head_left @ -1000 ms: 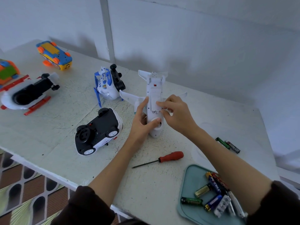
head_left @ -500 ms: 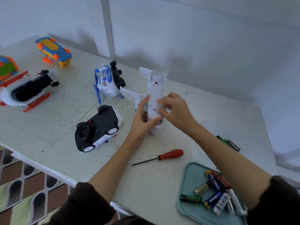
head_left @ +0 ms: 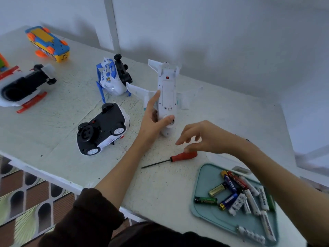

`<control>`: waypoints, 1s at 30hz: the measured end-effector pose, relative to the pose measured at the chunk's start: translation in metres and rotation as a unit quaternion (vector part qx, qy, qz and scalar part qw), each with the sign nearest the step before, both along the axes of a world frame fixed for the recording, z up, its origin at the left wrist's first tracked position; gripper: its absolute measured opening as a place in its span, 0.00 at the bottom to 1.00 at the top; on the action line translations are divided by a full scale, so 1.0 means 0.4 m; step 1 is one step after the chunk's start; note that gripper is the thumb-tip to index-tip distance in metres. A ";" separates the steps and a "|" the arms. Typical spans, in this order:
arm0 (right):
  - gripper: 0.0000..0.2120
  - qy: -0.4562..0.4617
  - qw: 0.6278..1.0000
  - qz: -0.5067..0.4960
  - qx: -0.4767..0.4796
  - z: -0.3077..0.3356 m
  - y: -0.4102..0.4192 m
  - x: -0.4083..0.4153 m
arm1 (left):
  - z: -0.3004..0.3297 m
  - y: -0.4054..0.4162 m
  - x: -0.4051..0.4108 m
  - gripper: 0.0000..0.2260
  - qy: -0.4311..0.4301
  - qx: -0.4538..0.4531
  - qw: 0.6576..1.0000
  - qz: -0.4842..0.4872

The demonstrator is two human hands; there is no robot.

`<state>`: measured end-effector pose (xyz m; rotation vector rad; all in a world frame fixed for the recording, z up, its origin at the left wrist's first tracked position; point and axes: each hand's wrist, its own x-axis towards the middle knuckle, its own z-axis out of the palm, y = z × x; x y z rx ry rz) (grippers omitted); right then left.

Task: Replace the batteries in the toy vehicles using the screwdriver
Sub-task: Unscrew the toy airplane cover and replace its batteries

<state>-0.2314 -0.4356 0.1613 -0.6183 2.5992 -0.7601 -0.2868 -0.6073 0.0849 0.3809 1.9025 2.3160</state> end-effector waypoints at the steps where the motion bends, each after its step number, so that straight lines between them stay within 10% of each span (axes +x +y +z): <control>1: 0.14 0.011 0.999 0.020 0.033 -0.016 -0.004 0.008 | -0.004 0.000 -0.001 0.34 0.002 -0.002 1.000 -0.001; 11: 0.18 0.052 0.985 0.077 0.147 -0.036 -0.045 0.025 | -0.013 0.000 0.000 0.35 -0.016 0.003 1.000 -0.007; 22: 0.10 0.018 0.997 -0.040 -0.060 0.138 0.014 0.009 | -0.008 -0.001 -0.002 0.36 -0.030 0.029 0.999 -0.006; 30: 0.10 0.223 0.958 -0.168 -0.071 0.126 0.014 -0.025 | -0.004 0.003 0.003 0.34 -0.024 0.012 1.000 -0.006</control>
